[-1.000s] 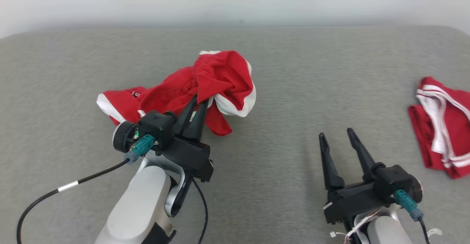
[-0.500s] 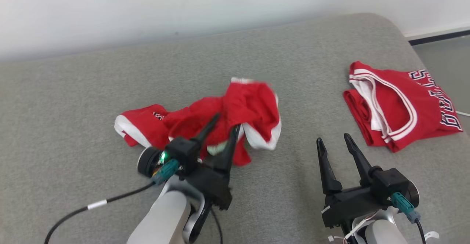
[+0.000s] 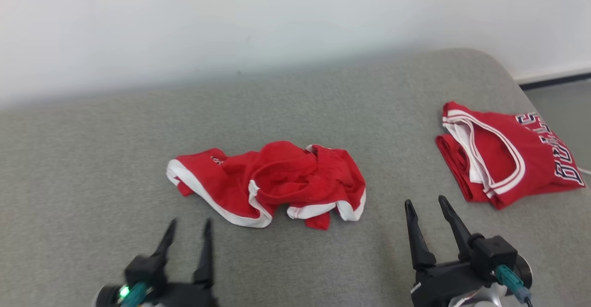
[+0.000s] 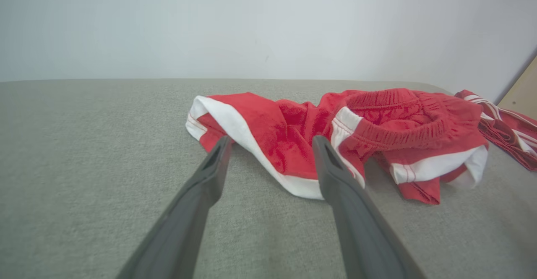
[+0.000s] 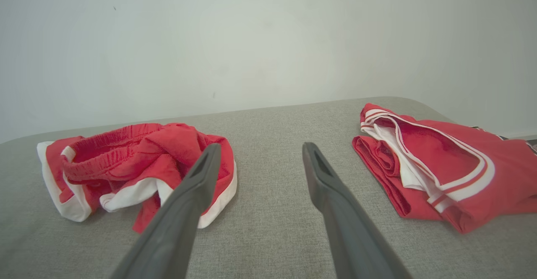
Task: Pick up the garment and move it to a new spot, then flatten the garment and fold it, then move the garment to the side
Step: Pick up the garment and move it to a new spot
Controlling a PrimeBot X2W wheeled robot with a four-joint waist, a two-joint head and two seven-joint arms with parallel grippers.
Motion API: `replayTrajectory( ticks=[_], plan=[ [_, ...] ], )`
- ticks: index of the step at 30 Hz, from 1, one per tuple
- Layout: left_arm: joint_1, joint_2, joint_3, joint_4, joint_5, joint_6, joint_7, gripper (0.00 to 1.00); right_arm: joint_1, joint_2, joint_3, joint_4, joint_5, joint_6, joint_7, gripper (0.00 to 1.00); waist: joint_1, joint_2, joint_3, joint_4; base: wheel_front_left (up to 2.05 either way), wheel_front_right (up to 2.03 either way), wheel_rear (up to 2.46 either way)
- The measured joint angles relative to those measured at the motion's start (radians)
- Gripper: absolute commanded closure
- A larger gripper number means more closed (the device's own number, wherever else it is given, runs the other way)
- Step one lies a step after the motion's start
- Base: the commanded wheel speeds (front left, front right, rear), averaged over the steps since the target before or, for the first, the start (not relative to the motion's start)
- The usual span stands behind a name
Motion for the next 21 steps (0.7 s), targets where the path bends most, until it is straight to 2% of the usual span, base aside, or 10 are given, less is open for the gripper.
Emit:
replayTrajectory(
  ticks=[10, 16, 21],
  plan=[
    [0.213, -0.004, 0.203, -0.151, 0.098, -0.008, 0.0, 0.0, 0.046, 0.001, -0.009, -0.004, 0.001, 0.0, 0.0, 0.0, -0.0001, 0.0, -0.06, 0.071, 0.0, 0.0, 0.0],
    [0.299, -0.02, 0.277, -0.192, 0.119, -0.009, 0.0, 0.0, 0.079, 0.002, -0.002, 0.001, 0.009, 0.0, 0.0, 0.0, -0.0001, 0.0, -0.091, 0.094, 0.0, 0.0, 0.0],
    [0.335, -0.026, 0.296, -0.2, 0.128, -0.024, 0.0, 0.0, 0.098, 0.002, -0.007, 0.01, 0.017, 0.0, 0.0, 0.0, 0.0, 0.0001, -0.103, 0.103, 0.0, 0.0, 0.0]
  ],
)
